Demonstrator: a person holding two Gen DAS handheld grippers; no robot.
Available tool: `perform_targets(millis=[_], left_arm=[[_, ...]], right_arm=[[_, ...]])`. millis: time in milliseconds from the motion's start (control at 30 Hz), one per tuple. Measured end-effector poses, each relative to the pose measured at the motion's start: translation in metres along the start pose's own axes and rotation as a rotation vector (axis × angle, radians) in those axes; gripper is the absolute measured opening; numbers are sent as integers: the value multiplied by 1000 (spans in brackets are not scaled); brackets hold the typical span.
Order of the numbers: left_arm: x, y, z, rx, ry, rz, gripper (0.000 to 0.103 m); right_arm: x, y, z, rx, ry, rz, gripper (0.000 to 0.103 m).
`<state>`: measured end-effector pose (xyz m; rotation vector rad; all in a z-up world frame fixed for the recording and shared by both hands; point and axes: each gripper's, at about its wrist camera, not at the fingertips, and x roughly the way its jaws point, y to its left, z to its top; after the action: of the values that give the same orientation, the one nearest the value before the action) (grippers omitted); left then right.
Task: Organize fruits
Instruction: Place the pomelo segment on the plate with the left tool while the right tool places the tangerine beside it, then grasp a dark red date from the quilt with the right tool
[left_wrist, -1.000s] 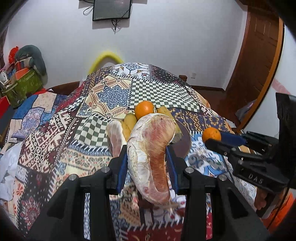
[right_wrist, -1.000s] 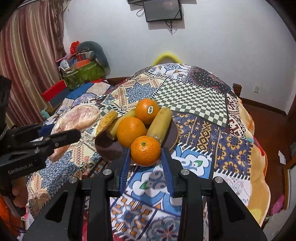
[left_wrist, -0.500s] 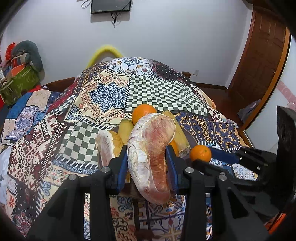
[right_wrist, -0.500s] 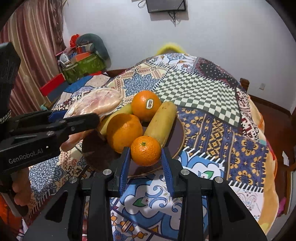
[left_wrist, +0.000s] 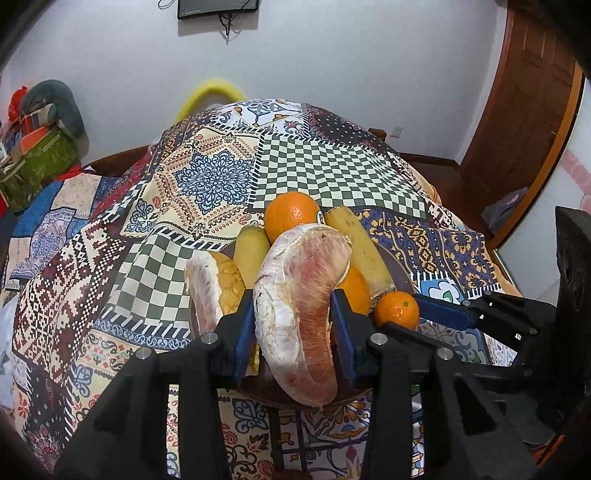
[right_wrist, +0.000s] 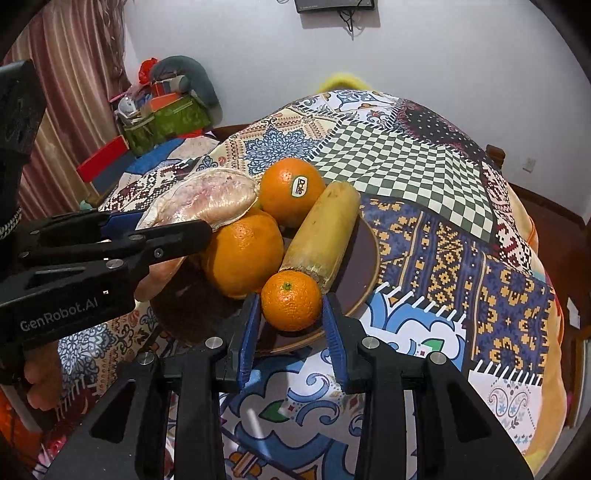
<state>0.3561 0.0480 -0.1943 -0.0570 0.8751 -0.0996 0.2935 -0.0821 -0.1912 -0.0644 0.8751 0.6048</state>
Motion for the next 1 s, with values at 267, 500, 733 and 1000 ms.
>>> perform_targets(millis=[267,500,733,1000], left_arm=[[-2,2,-1,-19,13,-20,41],[-24,4,-1,-37,-14,-43,41],[-58,-3,0,-13,-66,-25,43],[-96,-5,-4,-14,-111,-20,45]], right_arm=[[-2,-1,3,10,-6,-7,49],[-16,0,4,10,-34,-25,52],[-38,8,5,1,-64,-32,52],[-70,20,5,-18,-108,-44,52]])
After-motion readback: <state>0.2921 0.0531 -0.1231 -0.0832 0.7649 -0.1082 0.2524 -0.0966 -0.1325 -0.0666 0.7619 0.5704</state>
